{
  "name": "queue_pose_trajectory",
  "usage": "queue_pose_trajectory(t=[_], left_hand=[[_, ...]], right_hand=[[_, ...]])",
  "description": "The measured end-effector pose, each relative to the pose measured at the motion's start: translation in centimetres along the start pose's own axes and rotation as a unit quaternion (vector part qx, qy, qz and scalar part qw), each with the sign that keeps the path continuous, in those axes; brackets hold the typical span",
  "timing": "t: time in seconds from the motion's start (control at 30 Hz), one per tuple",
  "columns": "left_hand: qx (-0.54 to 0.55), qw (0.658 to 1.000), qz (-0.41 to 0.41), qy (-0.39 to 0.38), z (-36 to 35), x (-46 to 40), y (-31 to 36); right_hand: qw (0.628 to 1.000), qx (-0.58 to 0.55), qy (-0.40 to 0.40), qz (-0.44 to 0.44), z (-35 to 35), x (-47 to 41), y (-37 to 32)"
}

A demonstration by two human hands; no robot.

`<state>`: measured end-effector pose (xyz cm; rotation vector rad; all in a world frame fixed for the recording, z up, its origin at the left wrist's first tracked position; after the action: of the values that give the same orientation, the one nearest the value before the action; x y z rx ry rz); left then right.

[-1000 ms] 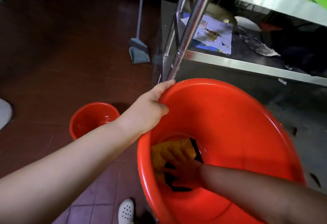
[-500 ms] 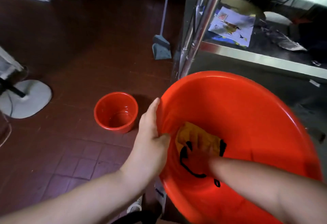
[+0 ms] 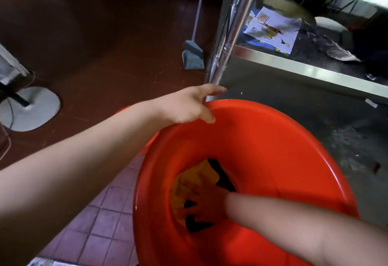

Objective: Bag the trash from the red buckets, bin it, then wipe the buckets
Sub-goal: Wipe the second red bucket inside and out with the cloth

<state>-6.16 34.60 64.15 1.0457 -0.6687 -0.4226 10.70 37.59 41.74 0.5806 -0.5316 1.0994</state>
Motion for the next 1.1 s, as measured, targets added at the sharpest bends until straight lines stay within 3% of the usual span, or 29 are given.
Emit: queue_pose_trajectory(t=[0.13, 0.23, 0.33, 0.47, 0.6, 0.7, 0.77, 0.87, 0.97, 1.03, 1.1], left_hand=[[0.073, 0.997, -0.015, 0.011, 0.4, 1.5, -0.6], [0.135, 0.990, 0.002, 0.048, 1.1, 3.4, -1.9], [0.158, 0.982, 0.016, 0.101, 1.5, 5.5, -3.1], [0.180, 0.971, 0.020, 0.157, 1.2, 8.2, -3.7], [0.201, 0.953, 0.034, 0.224, 0.2, 10.7, -4.4], [0.187, 0.947, 0.060, 0.254, -1.1, 12.2, -5.3], [0.138, 0.953, 0.068, 0.262, -0.6, 12.3, -5.3], [-0.081, 0.971, 0.028, 0.224, 1.9, 9.0, -2.9], [-0.224, 0.966, -0.029, 0.128, 2.8, 3.1, -0.2], [-0.228, 0.970, -0.036, 0.076, 2.4, 0.1, 0.6], [-0.147, 0.989, -0.013, 0.007, 1.2, -1.6, 0.4]], right_hand=[[0.999, 0.034, -0.003, -0.019, -0.1, -0.3, 1.3], [0.996, 0.006, 0.070, -0.051, 1.0, -0.1, 1.9], [0.992, -0.027, 0.090, -0.080, 1.1, -0.1, 2.8], [0.994, -0.041, 0.086, -0.049, 0.8, -0.2, 3.2], [0.962, -0.164, 0.081, -0.201, 0.7, 0.5, 6.7], [0.934, -0.273, 0.058, -0.221, -2.5, -0.7, 5.8], [0.941, -0.256, 0.047, -0.216, -2.7, -1.3, 5.1], [0.952, -0.242, 0.023, -0.187, -1.8, -1.4, 4.9], [0.986, -0.148, 0.033, -0.071, 0.5, -0.7, 2.8], [0.999, -0.026, 0.031, -0.023, 0.8, -0.2, 1.6], [0.998, 0.011, 0.052, 0.020, 1.1, -0.4, 1.2]])
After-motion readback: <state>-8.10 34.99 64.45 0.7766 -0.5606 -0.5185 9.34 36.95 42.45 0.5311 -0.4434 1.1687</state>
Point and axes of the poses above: each hand's wrist, its own x-axis away from the middle knuckle, its own z-axis out of the back of the hand, y = z × x, the point moved 9 cm from there along -x, towards the middle knuckle, and after that the axes turned 2 degrees about z, right-handed, at the moved point
